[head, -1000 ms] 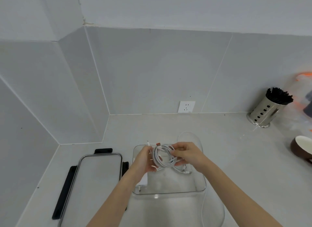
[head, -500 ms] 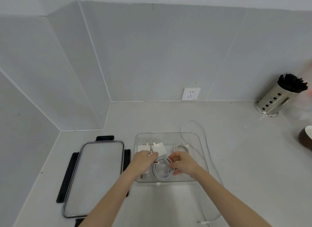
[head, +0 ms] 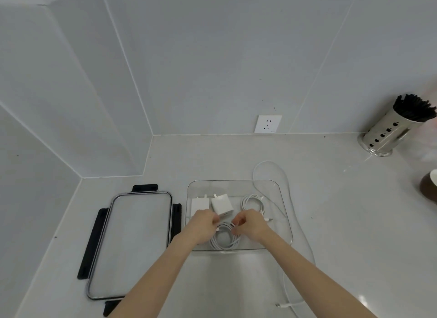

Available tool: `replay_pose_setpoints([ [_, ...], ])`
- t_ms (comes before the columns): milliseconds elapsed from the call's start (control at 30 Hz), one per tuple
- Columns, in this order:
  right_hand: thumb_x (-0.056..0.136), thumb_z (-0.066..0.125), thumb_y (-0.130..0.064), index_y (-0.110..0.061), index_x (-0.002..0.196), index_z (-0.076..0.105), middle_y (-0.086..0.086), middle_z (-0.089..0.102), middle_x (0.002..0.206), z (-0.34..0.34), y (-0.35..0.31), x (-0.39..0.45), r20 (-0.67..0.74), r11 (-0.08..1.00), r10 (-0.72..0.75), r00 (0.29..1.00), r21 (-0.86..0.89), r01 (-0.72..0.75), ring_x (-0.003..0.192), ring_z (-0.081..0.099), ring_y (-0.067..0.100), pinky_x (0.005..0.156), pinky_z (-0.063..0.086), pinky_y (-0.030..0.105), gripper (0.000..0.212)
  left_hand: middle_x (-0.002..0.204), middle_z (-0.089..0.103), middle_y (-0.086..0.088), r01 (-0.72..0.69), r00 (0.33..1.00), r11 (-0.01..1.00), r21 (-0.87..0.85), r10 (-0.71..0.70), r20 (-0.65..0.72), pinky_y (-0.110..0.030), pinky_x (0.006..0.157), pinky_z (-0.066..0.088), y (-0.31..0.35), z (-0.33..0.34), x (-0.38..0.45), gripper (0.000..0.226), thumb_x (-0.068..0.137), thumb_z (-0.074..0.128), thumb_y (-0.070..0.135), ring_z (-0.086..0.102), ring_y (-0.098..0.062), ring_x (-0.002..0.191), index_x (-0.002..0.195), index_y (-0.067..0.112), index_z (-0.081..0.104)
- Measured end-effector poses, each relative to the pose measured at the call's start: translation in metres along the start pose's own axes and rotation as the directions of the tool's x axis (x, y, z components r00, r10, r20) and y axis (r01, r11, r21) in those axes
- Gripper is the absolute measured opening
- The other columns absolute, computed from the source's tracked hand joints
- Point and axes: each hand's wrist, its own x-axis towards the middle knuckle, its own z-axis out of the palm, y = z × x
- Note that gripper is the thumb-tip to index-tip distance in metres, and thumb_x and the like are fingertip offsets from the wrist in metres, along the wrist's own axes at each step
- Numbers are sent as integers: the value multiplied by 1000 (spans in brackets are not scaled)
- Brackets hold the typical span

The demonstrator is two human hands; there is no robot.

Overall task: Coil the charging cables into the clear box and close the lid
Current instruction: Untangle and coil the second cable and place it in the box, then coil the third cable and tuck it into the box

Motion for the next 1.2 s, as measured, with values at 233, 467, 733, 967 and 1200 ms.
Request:
replay_pose_setpoints([
  [233,80,64,-14,-5,87,70,8,66,71,-2,1,0,18,1000,-3,1000,-16,3,58,55,13,66,50,24,12,107,68,-17,-53,995,987,151,64,-71,-35,84,51,-4,5,0,27,88,47,10,61,-31,102,101,6,70],
  [467,89,51,-8,-12,86,62,1,62,68,-49,-5,-24,-90,959,-58,994,271,80,54,57,11,47,43,16,13,124,57,-11,-43,992,947,318,78,-98,-33,87,44,15,6,-6,33,89,51,26,54,-29,114,119,16,59],
  [733,85,58,-11,-6,93,66,3,64,73,-114,69,-52,-498,955,122,859,295,35,63,61,16,61,46,25,12,132,51,-1,-342,900,919,196,380,-213,-31,96,40,78,34,-21,41,91,49,20,46,-19,122,131,17,43],
  [967,80,65,-29,-9,98,62,7,66,91,-90,125,-60,-308,957,286,907,51,-285,83,63,24,74,51,32,28,108,61,-13,-525,834,840,137,540,-116,-38,90,45,125,97,-34,25,91,46,15,56,-27,101,110,7,59],
  [1200,78,63,-23,-9,101,58,9,62,102,-73,138,-70,-239,927,334,912,-92,-364,93,61,26,76,48,32,27,126,48,-18,-518,856,678,522,418,306,-41,90,40,108,148,-27,37,84,44,-3,41,-34,120,119,2,53],
])
